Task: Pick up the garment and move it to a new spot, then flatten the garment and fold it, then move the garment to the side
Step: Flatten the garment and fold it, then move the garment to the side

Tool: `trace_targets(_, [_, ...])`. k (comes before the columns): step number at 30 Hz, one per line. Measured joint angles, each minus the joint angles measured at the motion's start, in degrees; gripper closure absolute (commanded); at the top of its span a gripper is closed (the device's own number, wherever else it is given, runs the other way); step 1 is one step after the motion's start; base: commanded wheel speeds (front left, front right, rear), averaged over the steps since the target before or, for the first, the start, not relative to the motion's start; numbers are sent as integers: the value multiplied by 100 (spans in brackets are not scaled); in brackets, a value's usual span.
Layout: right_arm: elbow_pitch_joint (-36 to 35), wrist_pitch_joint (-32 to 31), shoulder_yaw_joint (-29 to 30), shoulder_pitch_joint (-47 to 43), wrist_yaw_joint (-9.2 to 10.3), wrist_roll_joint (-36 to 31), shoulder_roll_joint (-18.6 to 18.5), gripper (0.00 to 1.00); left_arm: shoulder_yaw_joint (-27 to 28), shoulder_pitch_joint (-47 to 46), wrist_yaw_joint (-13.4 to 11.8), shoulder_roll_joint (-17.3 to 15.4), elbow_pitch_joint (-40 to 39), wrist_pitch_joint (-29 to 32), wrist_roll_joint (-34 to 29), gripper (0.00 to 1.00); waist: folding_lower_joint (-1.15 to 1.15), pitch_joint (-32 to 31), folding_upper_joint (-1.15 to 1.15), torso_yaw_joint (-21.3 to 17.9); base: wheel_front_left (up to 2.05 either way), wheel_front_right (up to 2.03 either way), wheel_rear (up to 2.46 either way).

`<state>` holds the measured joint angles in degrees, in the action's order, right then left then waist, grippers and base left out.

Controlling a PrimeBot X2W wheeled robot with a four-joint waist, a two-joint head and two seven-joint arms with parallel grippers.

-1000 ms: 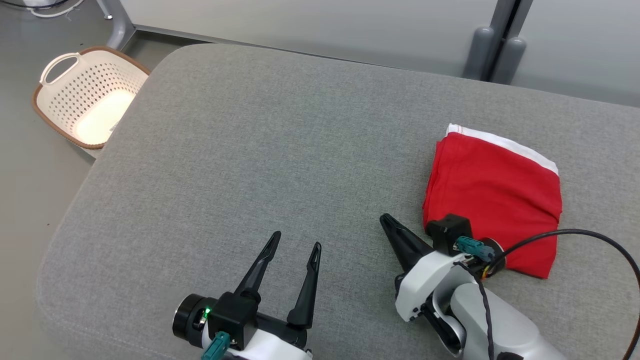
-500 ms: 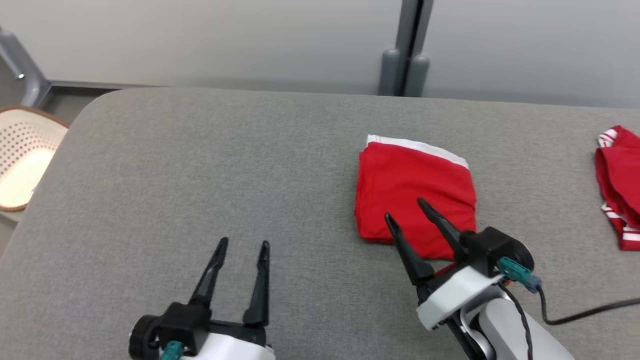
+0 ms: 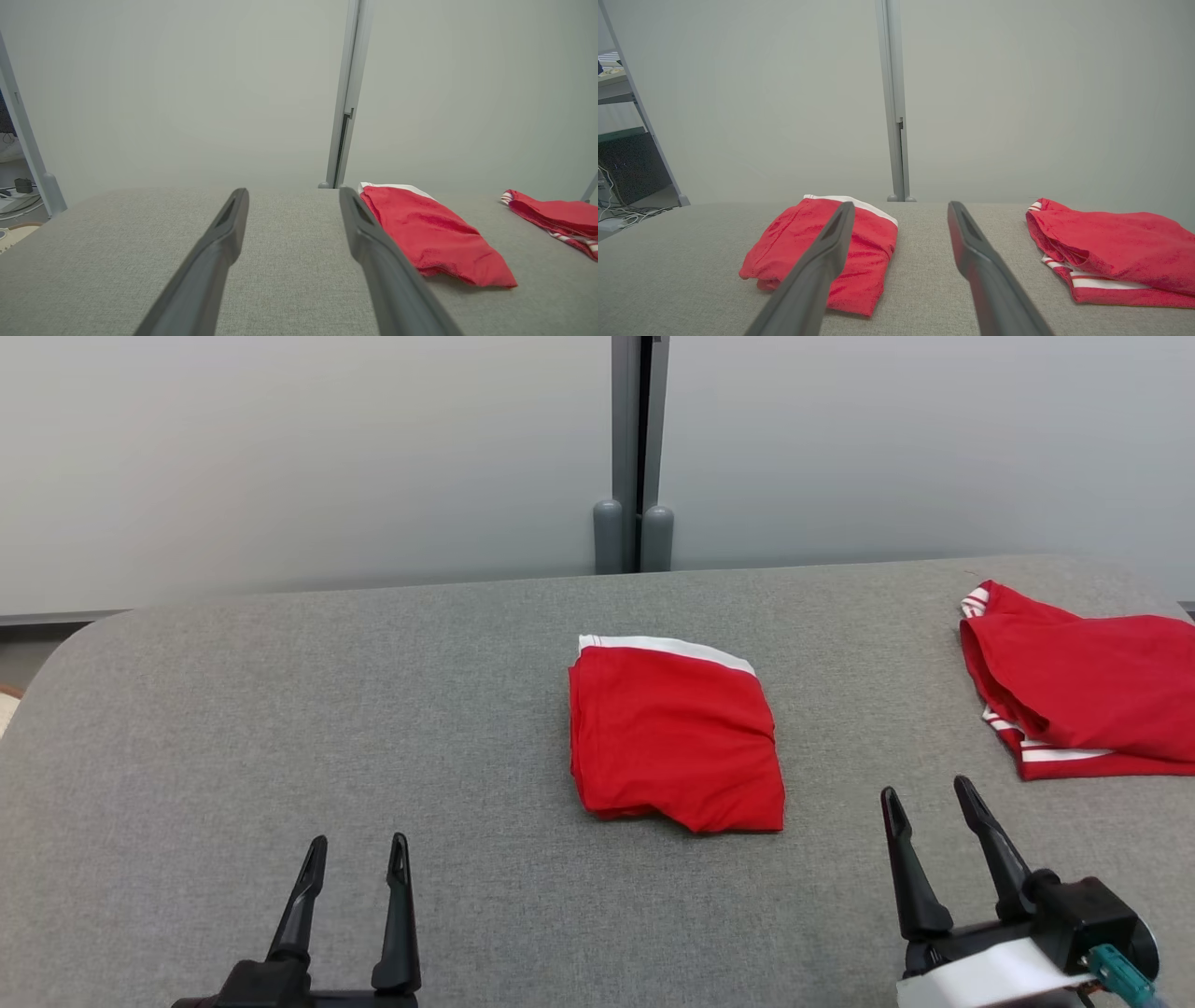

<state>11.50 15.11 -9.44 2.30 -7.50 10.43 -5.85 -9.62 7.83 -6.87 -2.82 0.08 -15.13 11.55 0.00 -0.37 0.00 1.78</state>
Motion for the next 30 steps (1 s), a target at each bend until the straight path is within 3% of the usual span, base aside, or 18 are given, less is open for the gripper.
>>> trace_targets(21, [97, 1, -94, -413, 0, 41, 78, 0, 14, 237, 27, 2, 212, 0, -410, 0, 0, -127, 0, -112, 0, 0, 0])
trace_targets(26, [655, 0, -642, -87, 0, 635, -31, 0, -79, 218, 123, 4, 289, 0, -503, 0, 0, -33, 0, -19, 0, 0, 0])
trace_targets(30, [1595, -52, -1359, 658, 1, 1972, -349, 0, -293, 90, 213, -1, 274, 0, -699, 0, 0, 108, 0, 113, 0, 0, 0])
